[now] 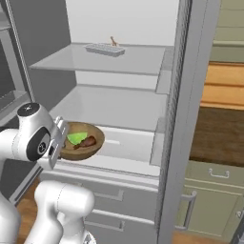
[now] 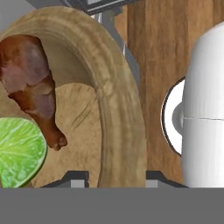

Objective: Pick the chicken drumstick and lemon wedge from their plates and place them in the bowl. Then put the bowl in the fridge.

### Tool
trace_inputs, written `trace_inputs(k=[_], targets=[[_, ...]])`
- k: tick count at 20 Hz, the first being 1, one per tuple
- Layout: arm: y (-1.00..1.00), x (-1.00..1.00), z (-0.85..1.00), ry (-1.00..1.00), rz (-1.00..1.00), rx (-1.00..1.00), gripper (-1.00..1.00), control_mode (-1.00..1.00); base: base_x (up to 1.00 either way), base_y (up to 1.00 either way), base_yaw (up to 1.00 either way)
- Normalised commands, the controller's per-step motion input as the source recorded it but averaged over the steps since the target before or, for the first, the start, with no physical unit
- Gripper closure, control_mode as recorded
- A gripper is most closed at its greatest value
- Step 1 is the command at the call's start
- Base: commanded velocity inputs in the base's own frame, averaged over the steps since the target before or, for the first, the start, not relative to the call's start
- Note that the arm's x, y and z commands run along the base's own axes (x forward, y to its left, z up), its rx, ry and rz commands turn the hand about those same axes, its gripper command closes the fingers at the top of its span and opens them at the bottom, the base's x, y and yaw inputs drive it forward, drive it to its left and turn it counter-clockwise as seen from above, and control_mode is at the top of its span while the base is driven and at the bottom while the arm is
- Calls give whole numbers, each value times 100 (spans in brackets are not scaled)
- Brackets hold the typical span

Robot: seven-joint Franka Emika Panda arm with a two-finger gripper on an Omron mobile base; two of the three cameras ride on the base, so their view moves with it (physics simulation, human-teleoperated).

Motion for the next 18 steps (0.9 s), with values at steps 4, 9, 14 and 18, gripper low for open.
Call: trace_inputs(k=[4, 9, 14, 18], targets=[[0, 0, 0, 0, 0, 0, 100, 100, 4, -41, 27], [-6, 13, 16, -7, 14, 0, 100, -100, 8, -12, 8], [0, 17, 53, -29, 20, -2, 100, -100, 0, 0, 0], [0, 61, 51, -17, 7, -4, 100, -100, 0, 0, 0]])
